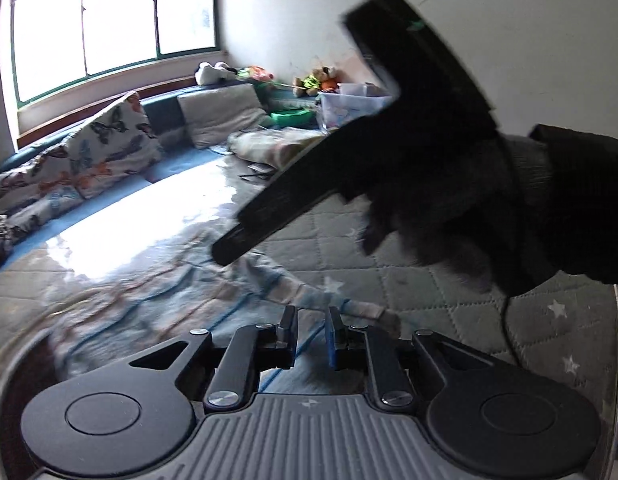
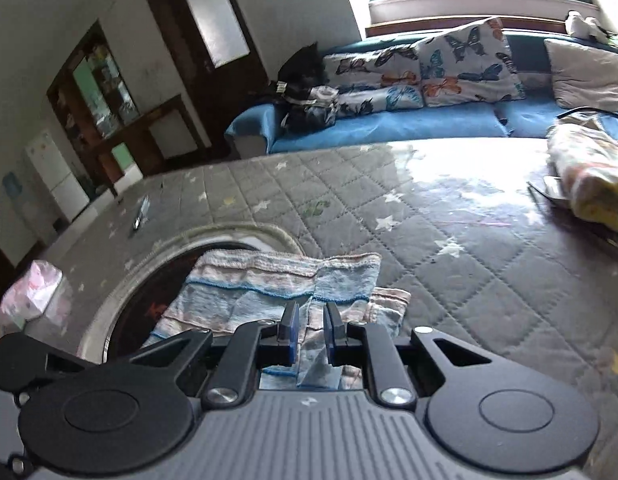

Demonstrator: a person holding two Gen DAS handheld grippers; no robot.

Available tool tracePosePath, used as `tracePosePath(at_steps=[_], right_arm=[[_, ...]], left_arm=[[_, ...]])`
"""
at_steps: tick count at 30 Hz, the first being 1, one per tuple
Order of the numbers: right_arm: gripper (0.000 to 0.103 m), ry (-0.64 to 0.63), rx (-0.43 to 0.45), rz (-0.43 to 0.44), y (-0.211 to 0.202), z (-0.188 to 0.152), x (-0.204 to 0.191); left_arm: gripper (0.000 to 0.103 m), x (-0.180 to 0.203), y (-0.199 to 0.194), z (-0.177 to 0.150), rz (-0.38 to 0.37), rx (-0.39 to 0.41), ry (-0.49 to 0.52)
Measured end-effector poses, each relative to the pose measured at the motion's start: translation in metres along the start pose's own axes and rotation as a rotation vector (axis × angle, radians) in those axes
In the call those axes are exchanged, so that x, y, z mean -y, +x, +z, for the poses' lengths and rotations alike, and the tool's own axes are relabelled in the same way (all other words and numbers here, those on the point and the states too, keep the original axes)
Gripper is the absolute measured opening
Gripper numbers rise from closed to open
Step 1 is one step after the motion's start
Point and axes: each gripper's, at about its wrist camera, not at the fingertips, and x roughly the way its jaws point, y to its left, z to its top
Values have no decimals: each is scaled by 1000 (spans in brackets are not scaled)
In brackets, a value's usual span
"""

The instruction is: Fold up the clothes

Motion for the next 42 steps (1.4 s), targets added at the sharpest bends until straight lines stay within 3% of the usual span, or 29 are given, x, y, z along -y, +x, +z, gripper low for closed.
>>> tracePosePath(at_steps=[7,15,27,35,42], right_arm=[[12,18,-43,10,27,-3,16],[13,34,-19,18,13,-4,14],[14,4,-4,29,-44,-47,-17],[20,-29,14,-45,-62,-85,-28],[21,-78,66,-102,-73,-93,-38]], left_arm=[[16,2,14,-10,-45,-19,17],[20,1,-2,-15,-37,-5,8],[30,-17,-44,-40,75,-19,-48],[31,-29,-66,-62,125,-38,-116],[35,-33,-77,-76,160,-50,-164]])
